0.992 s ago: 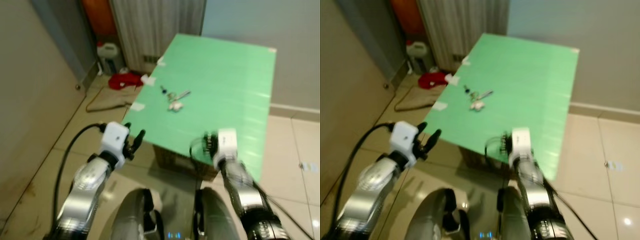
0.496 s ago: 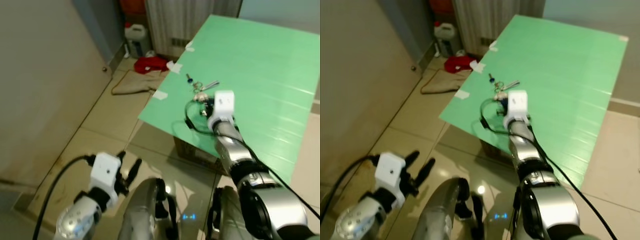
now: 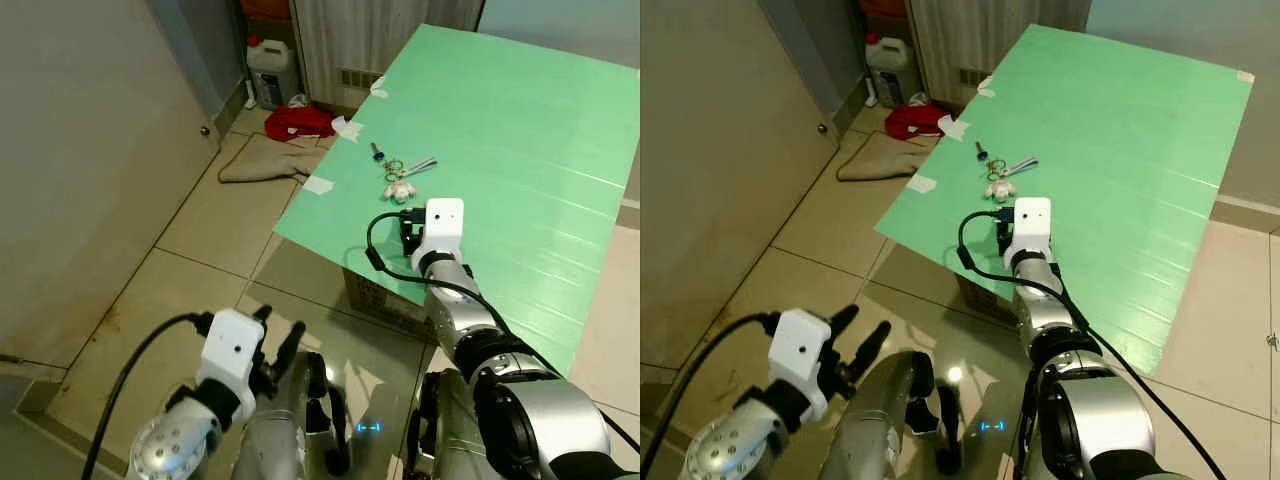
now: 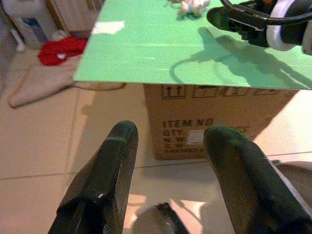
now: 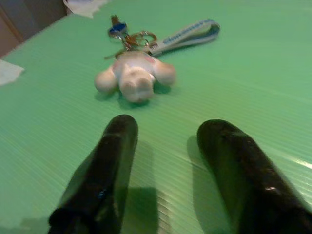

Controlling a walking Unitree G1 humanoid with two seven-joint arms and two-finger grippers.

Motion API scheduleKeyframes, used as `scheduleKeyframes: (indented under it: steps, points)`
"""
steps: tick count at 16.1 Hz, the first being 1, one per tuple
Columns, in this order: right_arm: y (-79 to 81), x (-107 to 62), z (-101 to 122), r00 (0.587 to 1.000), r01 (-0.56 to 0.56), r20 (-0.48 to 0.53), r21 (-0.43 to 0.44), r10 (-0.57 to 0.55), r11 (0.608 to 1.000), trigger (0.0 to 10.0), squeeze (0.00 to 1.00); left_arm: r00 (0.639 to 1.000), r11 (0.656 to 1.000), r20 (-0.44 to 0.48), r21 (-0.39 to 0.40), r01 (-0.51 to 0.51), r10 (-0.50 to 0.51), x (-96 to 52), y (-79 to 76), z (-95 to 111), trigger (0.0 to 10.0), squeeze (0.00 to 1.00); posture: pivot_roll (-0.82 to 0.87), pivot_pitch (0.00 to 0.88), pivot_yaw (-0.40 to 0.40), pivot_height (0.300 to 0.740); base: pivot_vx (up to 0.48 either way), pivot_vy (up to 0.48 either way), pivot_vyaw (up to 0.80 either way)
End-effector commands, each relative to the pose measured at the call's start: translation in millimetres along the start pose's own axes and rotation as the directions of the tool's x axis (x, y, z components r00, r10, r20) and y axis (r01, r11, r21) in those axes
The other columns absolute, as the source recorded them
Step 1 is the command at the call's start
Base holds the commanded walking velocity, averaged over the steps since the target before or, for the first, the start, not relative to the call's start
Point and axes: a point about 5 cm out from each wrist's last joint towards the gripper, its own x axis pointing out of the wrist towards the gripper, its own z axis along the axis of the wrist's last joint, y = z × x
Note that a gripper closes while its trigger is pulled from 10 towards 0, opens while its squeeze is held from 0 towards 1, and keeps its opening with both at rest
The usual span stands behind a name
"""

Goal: Hang keys on a hook

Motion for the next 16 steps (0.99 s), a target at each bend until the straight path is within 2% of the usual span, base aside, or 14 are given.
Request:
scheduleKeyframes:
  steps: [1, 4, 9, 10, 11, 13, 16]
  points:
    - [6.8, -0.7, -2.2, 1.000, -0.017, -0.009, 0.005, 0.018, 1.000, 10.0, 1.00, 0.999, 1.000, -0.036, 0.018, -0.020, 0.021, -2.0, 1.1, -5.6, 10.0, 0.00, 0.22, 0.251, 0.142, 0.641, 0.000, 0.000, 0.00]
    - [7.7, 4.4, 8.6, 1.000, -0.024, 0.014, 0.005, 0.023, 1.000, 10.0, 1.00, 1.000, 1.000, -0.029, 0.024, -0.011, 0.012, -2.4, -7.9, -3.5, 10.0, 0.00, 0.24, 0.260, 0.126, 0.641, 0.000, 0.000, 0.00]
    - [15.3, 12.8, 27.9, 0.999, -0.025, 0.040, 0.000, 0.025, 1.000, 10.0, 1.00, 0.999, 1.000, -0.045, 0.005, -0.019, 0.019, -15.2, -23.7, -5.4, 10.0, 0.00, 0.31, 0.293, 0.118, 0.641, 0.000, 0.000, 0.00]
    - [16.0, 13.7, 29.7, 0.999, -0.024, 0.039, -0.007, 0.024, 1.000, 10.0, 0.79, 0.999, 1.000, -0.046, 0.004, -0.021, 0.021, -15.9, -24.3, -5.3, 10.0, 0.00, 0.31, 0.295, 0.118, 0.641, 0.000, 0.000, 0.00]
    - [16.9, 15.4, 32.8, 0.999, -0.024, 0.035, -0.010, 0.024, 1.000, 10.0, 0.00, 0.999, 1.000, -0.047, 0.002, -0.026, 0.026, -17.3, -25.7, -5.0, 10.0, 0.00, 0.32, 0.298, 0.113, 0.641, 0.000, 0.000, 0.00]
    - [21.3, 20.3, 42.9, 0.999, -0.030, 0.021, -0.016, 0.030, 0.999, 10.0, 0.00, 0.998, 0.999, -0.055, -0.006, -0.044, 0.044, -23.5, -28.7, -4.0, 10.0, 0.00, 0.36, 0.322, 0.110, 0.641, 0.000, 0.000, 0.00]
    - [23.0, 20.7, 41.7, 0.999, -0.034, -0.003, -0.022, 0.034, 0.999, 10.0, 0.00, 0.997, 0.999, -0.064, -0.011, -0.052, 0.051, -27.5, -33.9, -3.7, 10.0, 0.00, 0.37, 0.337, 0.103, 0.641, 0.000, 0.000, 0.00]
